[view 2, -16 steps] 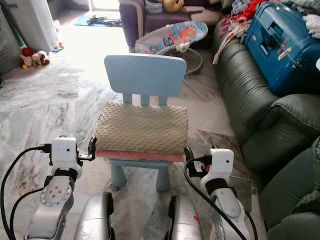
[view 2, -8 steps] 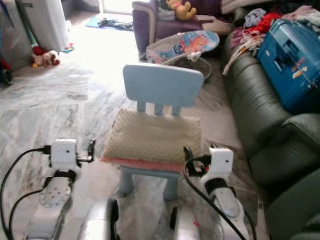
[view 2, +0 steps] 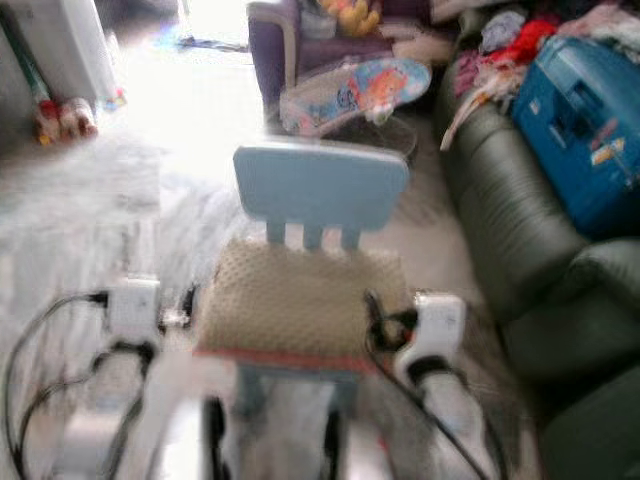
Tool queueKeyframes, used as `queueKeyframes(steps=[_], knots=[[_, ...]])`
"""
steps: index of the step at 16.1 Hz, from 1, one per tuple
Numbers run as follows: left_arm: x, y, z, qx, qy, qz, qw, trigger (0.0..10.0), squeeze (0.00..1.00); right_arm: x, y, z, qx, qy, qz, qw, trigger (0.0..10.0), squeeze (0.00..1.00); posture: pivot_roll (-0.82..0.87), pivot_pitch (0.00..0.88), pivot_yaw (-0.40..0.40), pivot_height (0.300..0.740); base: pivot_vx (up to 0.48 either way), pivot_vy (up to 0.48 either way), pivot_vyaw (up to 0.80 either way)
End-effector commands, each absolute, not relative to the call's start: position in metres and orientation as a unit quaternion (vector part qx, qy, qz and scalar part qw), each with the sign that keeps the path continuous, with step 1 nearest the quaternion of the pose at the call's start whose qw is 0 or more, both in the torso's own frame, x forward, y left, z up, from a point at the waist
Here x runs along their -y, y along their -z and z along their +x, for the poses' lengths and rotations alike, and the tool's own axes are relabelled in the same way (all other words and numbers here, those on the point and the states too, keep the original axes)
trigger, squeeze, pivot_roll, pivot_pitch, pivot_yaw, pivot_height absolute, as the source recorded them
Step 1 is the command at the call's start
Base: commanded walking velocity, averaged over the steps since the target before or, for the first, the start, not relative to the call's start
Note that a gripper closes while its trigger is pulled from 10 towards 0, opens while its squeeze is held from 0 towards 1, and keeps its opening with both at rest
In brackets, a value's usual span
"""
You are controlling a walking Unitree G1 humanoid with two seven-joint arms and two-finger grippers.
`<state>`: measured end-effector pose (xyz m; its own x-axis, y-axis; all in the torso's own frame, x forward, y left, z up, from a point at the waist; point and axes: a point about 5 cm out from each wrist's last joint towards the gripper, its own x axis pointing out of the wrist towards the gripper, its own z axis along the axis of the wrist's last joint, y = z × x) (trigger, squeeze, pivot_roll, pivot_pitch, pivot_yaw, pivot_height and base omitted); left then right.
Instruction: Move the pillow to the sofa
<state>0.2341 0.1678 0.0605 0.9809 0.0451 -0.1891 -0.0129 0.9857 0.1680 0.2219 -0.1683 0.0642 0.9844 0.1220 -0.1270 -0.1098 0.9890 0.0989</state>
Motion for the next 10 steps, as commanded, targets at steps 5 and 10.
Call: queueKeyframes(steps=[5, 10], knots=[[-0.1568, -0.0610, 0.2348, -0.097, 0.008, 0.078, 0.992, 10.0, 0.00, 0.1784, -0.0610, 0.2164, -0.076, -0.041, 0.038, 0.996, 10.0, 0.00, -0.02, 0.000, -0.035, 0.617, 0.000, 0.000, 0.00], [-0.1578, -0.0608, 0.2332, -0.100, 0.006, 0.078, 0.992, 10.0, 0.00, 0.1785, -0.0604, 0.2160, -0.077, -0.044, 0.040, 0.995, 10.0, 0.00, -0.01, 0.000, -0.039, 0.568, 0.000, 0.000, 0.00]])
